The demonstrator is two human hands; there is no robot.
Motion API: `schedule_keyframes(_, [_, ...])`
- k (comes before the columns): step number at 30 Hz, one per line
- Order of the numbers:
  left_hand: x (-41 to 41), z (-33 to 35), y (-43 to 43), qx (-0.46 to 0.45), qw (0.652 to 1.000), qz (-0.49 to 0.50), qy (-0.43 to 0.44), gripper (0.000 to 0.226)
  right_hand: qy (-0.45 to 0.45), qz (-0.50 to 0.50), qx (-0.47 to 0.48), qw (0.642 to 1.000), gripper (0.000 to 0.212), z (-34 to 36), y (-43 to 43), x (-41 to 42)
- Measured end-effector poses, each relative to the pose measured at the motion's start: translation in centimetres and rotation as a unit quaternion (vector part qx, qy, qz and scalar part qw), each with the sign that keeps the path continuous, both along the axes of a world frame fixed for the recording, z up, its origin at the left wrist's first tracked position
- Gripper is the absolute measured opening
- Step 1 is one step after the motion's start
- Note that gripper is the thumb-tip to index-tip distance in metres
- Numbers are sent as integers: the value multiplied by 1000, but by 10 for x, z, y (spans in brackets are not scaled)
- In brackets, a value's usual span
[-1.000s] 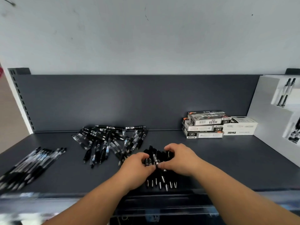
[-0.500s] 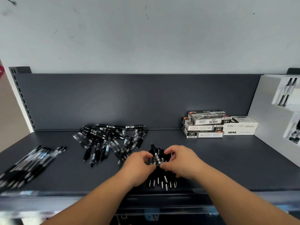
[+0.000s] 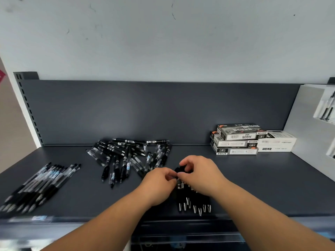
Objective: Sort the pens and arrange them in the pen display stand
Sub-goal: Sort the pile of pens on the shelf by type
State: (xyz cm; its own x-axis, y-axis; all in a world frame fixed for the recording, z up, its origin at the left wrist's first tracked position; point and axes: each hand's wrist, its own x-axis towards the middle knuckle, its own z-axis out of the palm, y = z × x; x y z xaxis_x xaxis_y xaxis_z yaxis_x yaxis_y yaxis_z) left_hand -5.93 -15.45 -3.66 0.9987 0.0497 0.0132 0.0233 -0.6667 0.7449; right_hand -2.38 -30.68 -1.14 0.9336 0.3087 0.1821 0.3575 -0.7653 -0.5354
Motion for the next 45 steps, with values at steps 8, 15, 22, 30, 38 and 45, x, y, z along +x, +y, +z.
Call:
schedule_keyframes(8, [-3,23,79,108,980,123,-117,25,-20,44,0,999,30,5,53,-3])
schedule_keyframes(15, [-9,17,119,155,976,105,-113,29,15,34,-64,997,42,-1,109,2])
schedule_keyframes(22, [-3,26,147,117,981,112,-103,27,52,-27,-50,997,38,1,127,7])
schedule_keyframes(30, [10,47,162,-55,994,69,-72,20,21,43,102,994,19,16,160,-2])
schedule_keyframes(38, [13,48,189,-245,965,82,-51,14,29,-46,34,998,18,12,181,10])
schedule_keyframes(45, [12,47,204,-217,974,39,-51,23,44,-98,-168,980,29,0,191,13])
